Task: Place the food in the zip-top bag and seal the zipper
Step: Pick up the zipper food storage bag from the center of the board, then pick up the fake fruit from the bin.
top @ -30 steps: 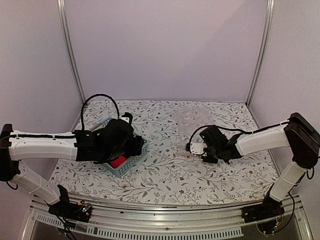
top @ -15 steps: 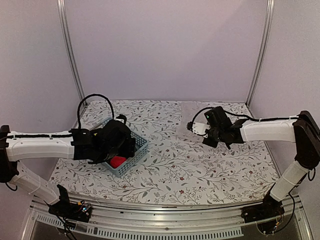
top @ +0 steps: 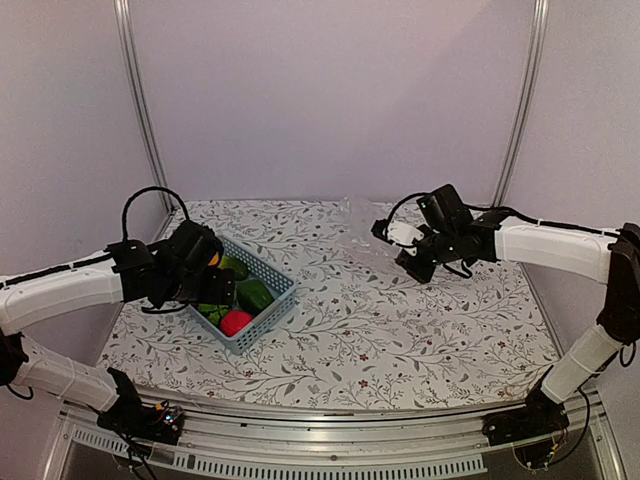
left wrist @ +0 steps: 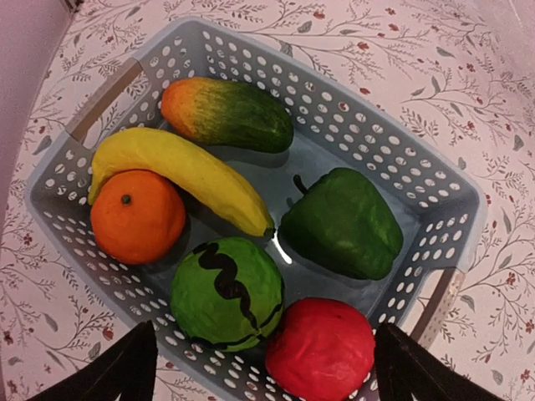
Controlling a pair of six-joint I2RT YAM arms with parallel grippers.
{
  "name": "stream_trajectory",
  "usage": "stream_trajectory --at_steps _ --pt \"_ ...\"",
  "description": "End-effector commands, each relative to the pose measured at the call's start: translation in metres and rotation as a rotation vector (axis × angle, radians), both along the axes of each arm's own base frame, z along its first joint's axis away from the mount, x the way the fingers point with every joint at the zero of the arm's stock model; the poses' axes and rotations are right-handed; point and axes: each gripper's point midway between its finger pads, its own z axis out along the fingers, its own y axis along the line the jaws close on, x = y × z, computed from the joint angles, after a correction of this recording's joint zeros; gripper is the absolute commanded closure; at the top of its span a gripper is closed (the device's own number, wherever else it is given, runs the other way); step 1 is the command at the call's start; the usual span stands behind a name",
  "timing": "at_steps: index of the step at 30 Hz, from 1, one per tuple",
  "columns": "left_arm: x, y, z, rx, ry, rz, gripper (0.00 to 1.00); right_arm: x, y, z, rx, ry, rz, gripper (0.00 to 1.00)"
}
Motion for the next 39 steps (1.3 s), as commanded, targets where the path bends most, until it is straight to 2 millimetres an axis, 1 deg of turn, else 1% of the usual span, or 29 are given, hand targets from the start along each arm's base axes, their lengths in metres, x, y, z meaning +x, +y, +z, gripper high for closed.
stream_trajectory --at_steps 1,3,5,6,7,9,12,14,17,20,23,24,25,26,28,31,32,36,39 --pt "-0.007 0.024 -0.021 0.054 0.138 0.014 0.12 -0.004 0.005 -0.002 0.043 0.064 0.007 1.00" --pt "-0.002 0.032 -0.026 0.071 0.166 0.020 0.12 -0.006 0.004 -0.004 0.043 0.069 0.008 1.00" --pt "0.005 0.036 -0.030 0.070 0.190 0.017 0.14 -0.007 0.003 -0.005 0.043 0.072 0.008 1.00" --pt "0.008 0.034 -0.032 0.062 0.201 0.006 0.16 -0.008 0.002 -0.007 0.043 0.077 0.007 1.00" --pt "0.011 0.028 -0.033 0.052 0.216 -0.027 0.18 -0.008 0.002 -0.006 0.046 0.075 0.007 1.00" --pt "0.014 0.024 -0.038 0.060 0.245 -0.053 0.19 -0.008 0.000 -0.005 0.048 0.075 0.004 1.00" --pt "0.014 0.020 -0.053 0.106 0.329 -0.094 0.17 -0.008 -0.002 -0.001 0.059 0.069 0.000 1.00" --pt "0.015 0.022 -0.063 0.146 0.368 -0.106 0.17 -0.009 -0.003 0.002 0.066 0.067 0.000 1.00" --pt "0.018 0.027 -0.076 0.191 0.409 -0.096 0.20 -0.008 -0.004 0.003 0.068 0.066 -0.004 1.00" --pt "0.019 0.034 -0.085 0.231 0.443 -0.070 0.21 -0.009 -0.004 0.003 0.069 0.069 -0.003 1.00" --pt "0.018 0.033 -0.092 0.239 0.463 -0.076 0.19 -0.009 -0.003 0.004 0.071 0.072 -0.002 1.00" --pt "0.017 0.032 -0.095 0.237 0.472 -0.085 0.20 -0.009 -0.003 0.005 0.072 0.071 -0.002 1.00" --pt "0.017 0.031 -0.096 0.235 0.479 -0.090 0.23 -0.008 -0.003 0.006 0.072 0.069 -0.004 1.00" --pt "0.018 0.029 -0.097 0.233 0.482 -0.096 0.30 -0.007 -0.003 0.007 0.071 0.069 -0.006 1.00" --pt "0.022 0.026 -0.091 0.222 0.473 -0.101 0.40 -0.006 -0.003 0.010 0.072 0.071 -0.011 1.00" --pt "0.028 0.020 -0.070 0.190 0.429 -0.113 0.51 -0.008 0.000 0.020 0.087 0.084 -0.005 1.00" --pt "0.031 0.018 -0.060 0.180 0.410 -0.118 0.53 -0.007 0.001 0.025 0.093 0.084 -0.003 1.00" --pt "0.039 0.010 -0.021 0.136 0.339 -0.138 0.63 -0.007 0.003 0.034 0.092 0.104 -0.003 1.00" --pt "0.044 -0.006 0.018 0.046 0.264 -0.162 0.65 -0.006 0.005 0.041 0.097 0.115 -0.005 1.00"
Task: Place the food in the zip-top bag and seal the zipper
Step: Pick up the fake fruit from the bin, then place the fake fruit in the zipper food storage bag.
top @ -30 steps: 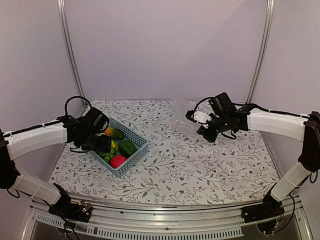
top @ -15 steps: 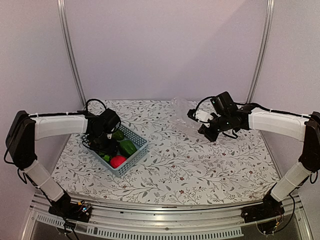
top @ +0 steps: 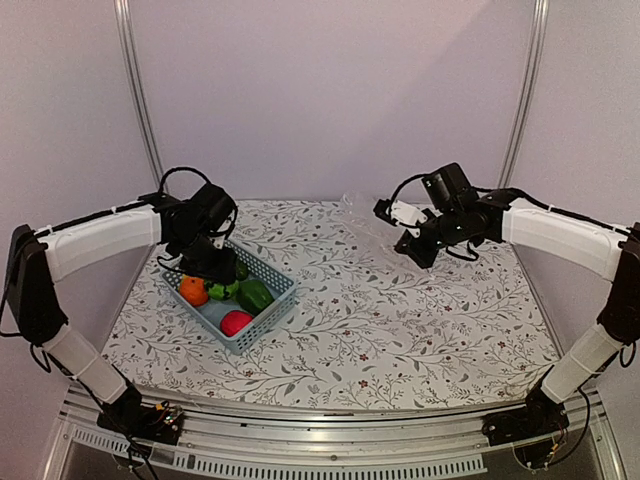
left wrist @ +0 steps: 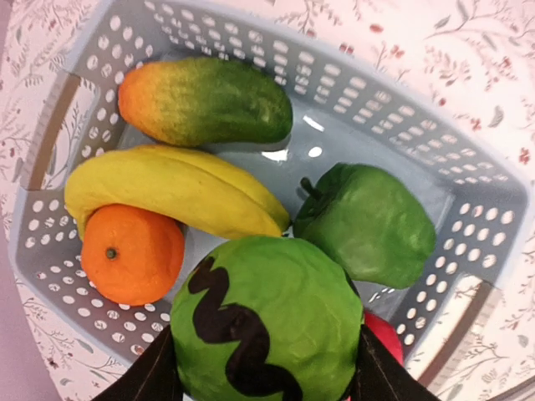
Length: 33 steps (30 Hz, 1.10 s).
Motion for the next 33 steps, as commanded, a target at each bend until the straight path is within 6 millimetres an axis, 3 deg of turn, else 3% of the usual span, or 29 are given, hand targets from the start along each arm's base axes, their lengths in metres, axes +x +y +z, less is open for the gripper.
stream_trajectory --at_steps 1,4,9,13,17,24,28,33 --pt "0.005 -0.022 0.068 -0.160 -0.114 -0.032 0.65 -0.004 0.001 0.013 0.018 0.048 -0.006 1.00" --pt "0.006 -0.052 0.108 -0.303 -0.212 -0.085 0.66 -0.005 0.004 0.015 0.025 0.084 -0.006 1.00" --pt "-0.006 -0.127 0.184 -0.664 -0.449 -0.283 0.67 -0.009 0.015 0.016 0.061 0.146 0.015 1.00" --pt "-0.028 -0.174 0.218 -0.908 -0.541 -0.399 0.70 -0.011 0.025 0.019 0.096 0.192 0.034 1.00" --pt "-0.037 -0.211 0.222 -1.045 -0.555 -0.449 0.71 -0.008 0.034 0.020 0.114 0.230 0.046 1.00" --pt "-0.038 -0.261 0.197 -1.120 -0.486 -0.455 0.72 -0.006 0.049 0.022 0.167 0.309 0.043 1.00" --pt "-0.026 -0.274 0.178 -1.111 -0.470 -0.414 0.74 -0.010 0.058 0.030 0.216 0.356 0.055 1.00" --pt "0.001 -0.274 0.152 -1.053 -0.520 -0.316 0.76 -0.020 0.062 0.042 0.265 0.395 0.073 1.00"
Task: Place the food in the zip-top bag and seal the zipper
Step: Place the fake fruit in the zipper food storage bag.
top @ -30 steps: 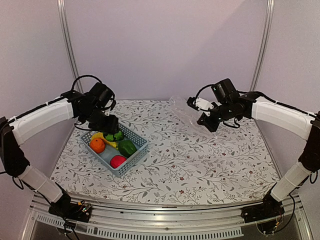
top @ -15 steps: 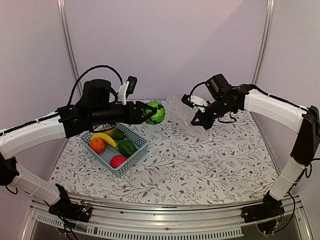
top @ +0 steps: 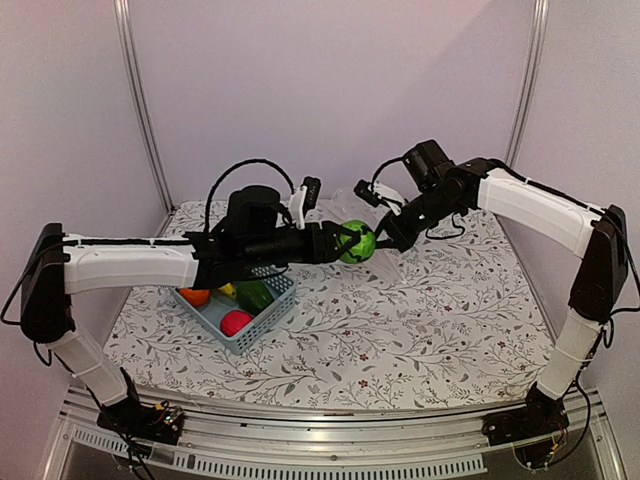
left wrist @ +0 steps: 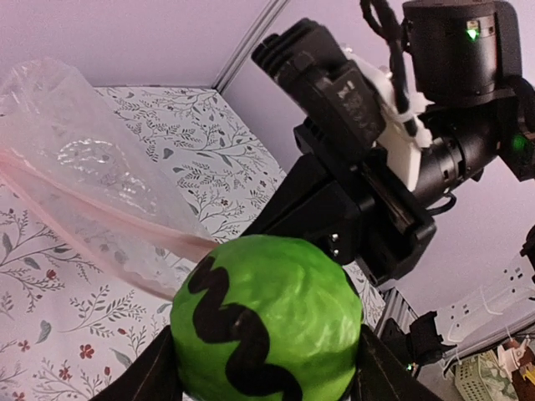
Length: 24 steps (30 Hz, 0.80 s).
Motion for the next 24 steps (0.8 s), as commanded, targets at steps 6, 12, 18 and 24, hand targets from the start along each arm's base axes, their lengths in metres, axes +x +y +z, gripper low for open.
stream_trajectory --at_steps 6,12,18,24 --pt "0.052 0.004 -0.042 -0.010 0.087 0.242 0.77 -0.012 -0.005 0.031 0.066 0.015 -0.023 1.00" --pt "0.077 0.007 -0.060 -0.021 0.151 0.302 0.79 -0.024 -0.009 0.038 0.090 0.009 -0.006 1.00" --pt "0.085 -0.015 -0.042 -0.078 0.145 0.256 0.79 -0.033 -0.004 0.021 0.094 0.076 0.035 1.00" --pt "0.078 -0.038 -0.033 -0.113 0.191 0.162 0.34 -0.028 -0.001 0.035 0.125 0.068 0.036 1.00"
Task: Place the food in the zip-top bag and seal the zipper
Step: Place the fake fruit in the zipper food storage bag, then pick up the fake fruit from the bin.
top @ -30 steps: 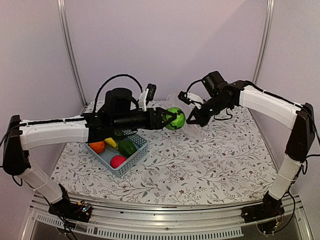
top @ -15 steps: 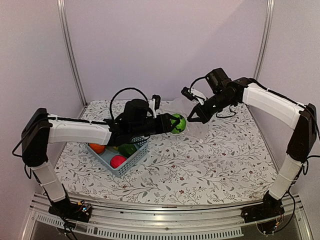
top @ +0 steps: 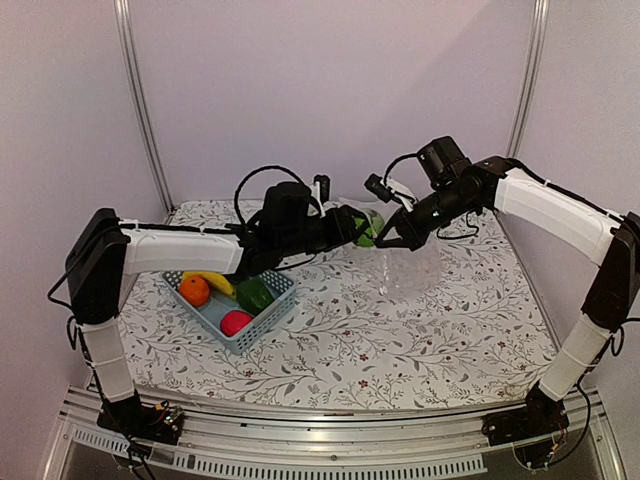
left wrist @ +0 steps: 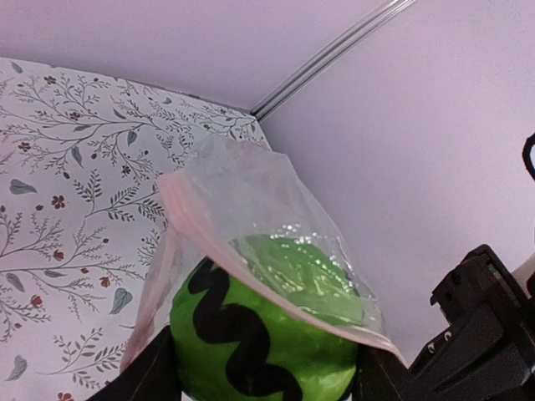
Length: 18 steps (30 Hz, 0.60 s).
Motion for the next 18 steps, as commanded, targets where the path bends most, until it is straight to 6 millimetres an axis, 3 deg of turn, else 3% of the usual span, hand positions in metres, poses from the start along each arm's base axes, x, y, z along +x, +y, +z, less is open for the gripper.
stream_trajectory --at_steps 1,2,5,9,13,15,18 --pt "-0.004 -0.012 0.001 -0.016 0.037 -0.056 0.26 0.004 0.001 0.018 0.039 -0.003 -0.002 1.00" --pt "-0.006 -0.011 0.004 -0.010 0.032 -0.055 0.20 0.010 -0.004 0.024 0.046 -0.011 -0.021 1.00" --pt "-0.014 -0.001 0.024 0.005 -0.018 -0.043 0.16 0.031 -0.023 0.040 0.071 -0.024 -0.091 1.00" --pt "-0.039 -0.004 0.070 0.007 -0.181 -0.128 0.15 0.054 -0.046 0.036 0.063 -0.011 -0.171 1.00" --pt "-0.073 -0.010 0.108 -0.029 -0.332 -0.244 0.16 0.061 -0.054 0.024 0.020 -0.029 -0.203 1.00" --pt "-0.082 -0.005 0.115 -0.038 -0.342 -0.263 0.16 0.062 -0.057 0.018 0.005 -0.035 -0.214 1.00" --pt "-0.088 0.011 0.106 0.024 -0.326 -0.249 0.17 0.062 -0.064 0.014 -0.021 -0.055 -0.229 1.00"
